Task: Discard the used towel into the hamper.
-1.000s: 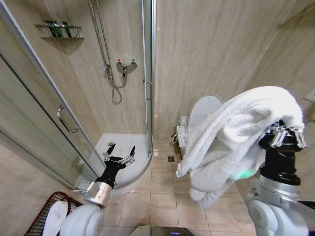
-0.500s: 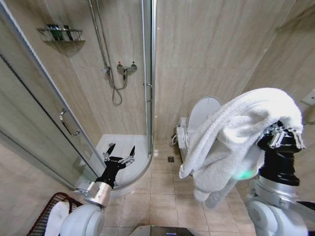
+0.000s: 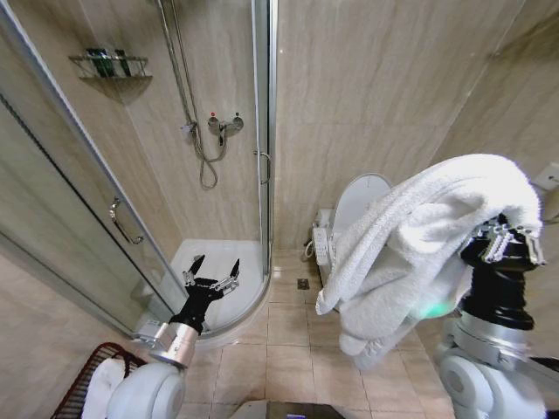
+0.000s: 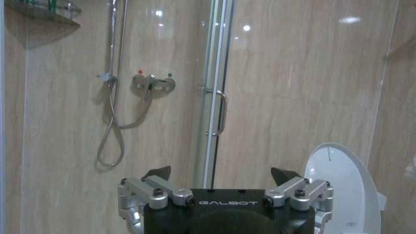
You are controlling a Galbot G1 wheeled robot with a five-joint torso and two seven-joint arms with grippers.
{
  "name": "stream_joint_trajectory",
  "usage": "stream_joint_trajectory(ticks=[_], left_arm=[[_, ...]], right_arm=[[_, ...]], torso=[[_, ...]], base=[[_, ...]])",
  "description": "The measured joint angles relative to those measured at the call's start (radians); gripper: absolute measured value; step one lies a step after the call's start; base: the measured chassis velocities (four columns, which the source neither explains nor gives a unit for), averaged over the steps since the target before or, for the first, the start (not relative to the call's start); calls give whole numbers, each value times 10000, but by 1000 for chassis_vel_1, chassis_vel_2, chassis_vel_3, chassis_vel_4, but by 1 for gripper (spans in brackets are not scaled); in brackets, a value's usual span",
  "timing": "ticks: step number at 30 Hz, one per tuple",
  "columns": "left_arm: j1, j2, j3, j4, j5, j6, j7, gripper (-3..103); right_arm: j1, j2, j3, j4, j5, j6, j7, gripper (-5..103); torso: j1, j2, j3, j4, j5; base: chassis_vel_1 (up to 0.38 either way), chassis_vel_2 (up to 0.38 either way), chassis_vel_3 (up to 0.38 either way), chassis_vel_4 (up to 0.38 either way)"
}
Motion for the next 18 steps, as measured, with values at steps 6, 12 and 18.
stream_joint_trajectory(ticks=[6,12,18], left_arm=[[0,0,0,0,0,0,0,100],[0,0,0,0,1,0,0,100],[0,0,0,0,1,0,0,100]], right_arm=[[26,34,2,0,-14,-27,-51,3],[-3,58,6,0,-42,-27,-64,3],[-83,92,38,0,-120,-38,-74,3]], torso=[[-21,-44,-24,0,1],[-35,-70,-38,0,0],[-46,-96,-52,0,0]], base=[[0,0,0,0],[0,0,0,0],[0,0,0,0]])
